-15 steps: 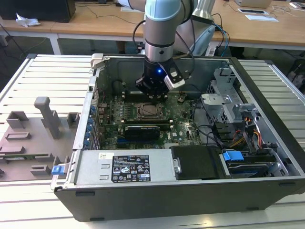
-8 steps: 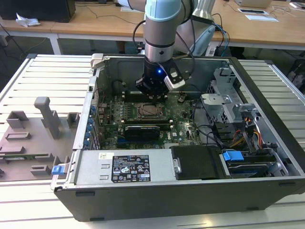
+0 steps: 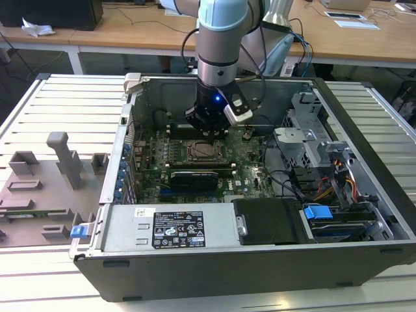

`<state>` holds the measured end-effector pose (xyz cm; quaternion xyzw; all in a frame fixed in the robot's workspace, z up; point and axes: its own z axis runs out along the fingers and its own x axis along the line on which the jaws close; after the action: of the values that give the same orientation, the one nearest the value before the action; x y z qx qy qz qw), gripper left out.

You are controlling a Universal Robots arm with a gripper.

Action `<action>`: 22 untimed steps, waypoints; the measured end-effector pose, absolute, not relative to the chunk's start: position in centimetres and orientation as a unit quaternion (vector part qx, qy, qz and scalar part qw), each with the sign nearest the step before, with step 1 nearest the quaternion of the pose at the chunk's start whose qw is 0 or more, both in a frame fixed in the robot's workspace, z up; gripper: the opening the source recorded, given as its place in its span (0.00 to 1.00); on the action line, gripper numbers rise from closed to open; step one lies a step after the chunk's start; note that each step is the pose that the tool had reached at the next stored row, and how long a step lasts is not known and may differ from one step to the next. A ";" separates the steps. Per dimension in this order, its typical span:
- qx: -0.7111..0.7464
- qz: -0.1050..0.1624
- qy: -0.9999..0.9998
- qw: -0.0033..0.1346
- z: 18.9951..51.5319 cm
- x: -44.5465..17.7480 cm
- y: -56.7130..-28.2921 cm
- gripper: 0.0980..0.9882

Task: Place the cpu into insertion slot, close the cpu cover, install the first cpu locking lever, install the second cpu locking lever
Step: 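Install the first cpu locking lever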

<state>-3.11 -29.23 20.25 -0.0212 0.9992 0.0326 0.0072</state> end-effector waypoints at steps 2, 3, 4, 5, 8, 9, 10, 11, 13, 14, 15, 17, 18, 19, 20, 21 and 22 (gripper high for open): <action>-0.021 0.033 0.999 0.007 20.2 -3.1 -29.2 0.01; -0.021 0.033 0.999 0.007 20.2 -3.1 -29.2 0.01; -0.021 0.033 0.999 0.007 20.2 -3.1 -29.3 0.01; -0.021 0.033 0.999 0.007 20.1 -3.0 -29.3 0.01; -0.021 0.038 0.999 0.006 20.1 -3.0 -29.3 0.01; -0.021 0.042 0.999 0.007 20.0 -3.0 -29.3 0.01; -0.021 0.049 0.999 0.007 20.0 -2.9 -29.2 0.01; -0.021 0.051 0.998 0.007 20.0 -3.0 -29.2 0.01; -0.021 0.051 0.998 0.007 20.1 -3.0 -29.3 0.01; -0.021 0.049 0.999 0.007 20.1 -3.0 -29.2 0.01; -0.021 0.046 0.999 0.007 20.4 -3.0 -29.3 0.01; -0.021 0.040 0.999 0.007 21.1 -3.0 -29.3 0.01; -0.021 0.037 0.999 0.007 21.2 -3.0 -29.3 0.01; -0.021 0.036 0.999 0.007 21.2 -3.0 -29.4 0.01; -0.021 0.033 0.999 0.007 21.2 -3.0 -29.6 0.01; -0.021 0.031 0.999 0.007 21.2 -3.0 -29.9 0.01; -0.021 0.030 0.999 0.007 21.2 -3.0 -30.2 0.01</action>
<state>-3.04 -30.22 21.18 -0.0212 0.9993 0.0301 0.0066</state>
